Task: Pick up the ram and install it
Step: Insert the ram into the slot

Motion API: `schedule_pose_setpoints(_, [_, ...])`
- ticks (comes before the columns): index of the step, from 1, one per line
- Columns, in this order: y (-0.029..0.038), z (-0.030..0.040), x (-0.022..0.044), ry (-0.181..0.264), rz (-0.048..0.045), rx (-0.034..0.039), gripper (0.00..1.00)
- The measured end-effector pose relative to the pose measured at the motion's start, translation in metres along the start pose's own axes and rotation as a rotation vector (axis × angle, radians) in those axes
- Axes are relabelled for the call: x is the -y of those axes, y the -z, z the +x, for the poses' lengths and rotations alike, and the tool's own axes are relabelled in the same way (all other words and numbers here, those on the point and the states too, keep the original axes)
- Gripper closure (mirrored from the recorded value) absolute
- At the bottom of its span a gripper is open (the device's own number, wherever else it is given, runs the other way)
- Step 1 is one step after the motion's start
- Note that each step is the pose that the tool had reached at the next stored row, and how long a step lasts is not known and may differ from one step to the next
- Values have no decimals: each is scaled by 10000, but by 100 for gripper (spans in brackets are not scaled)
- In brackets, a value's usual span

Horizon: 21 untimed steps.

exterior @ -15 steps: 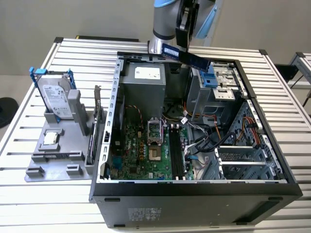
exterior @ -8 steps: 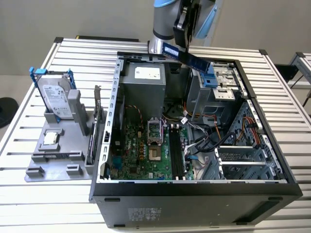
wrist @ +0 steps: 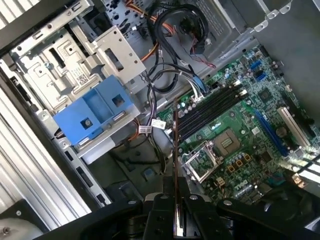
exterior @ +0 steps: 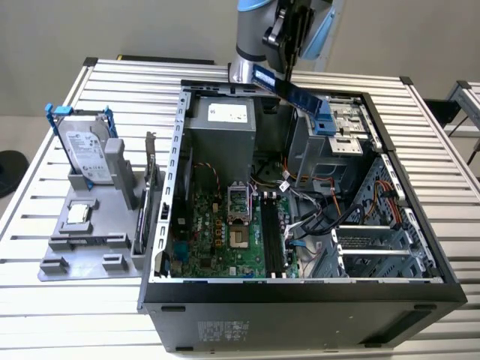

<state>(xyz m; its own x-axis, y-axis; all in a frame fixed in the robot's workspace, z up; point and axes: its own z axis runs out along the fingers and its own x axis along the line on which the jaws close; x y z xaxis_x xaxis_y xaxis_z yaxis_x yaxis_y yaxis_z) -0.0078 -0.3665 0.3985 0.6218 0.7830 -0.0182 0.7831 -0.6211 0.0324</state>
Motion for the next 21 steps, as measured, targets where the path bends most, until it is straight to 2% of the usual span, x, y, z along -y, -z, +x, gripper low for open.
schedule_pose_setpoints(21, [0,0,0,-2870,53,93,100])
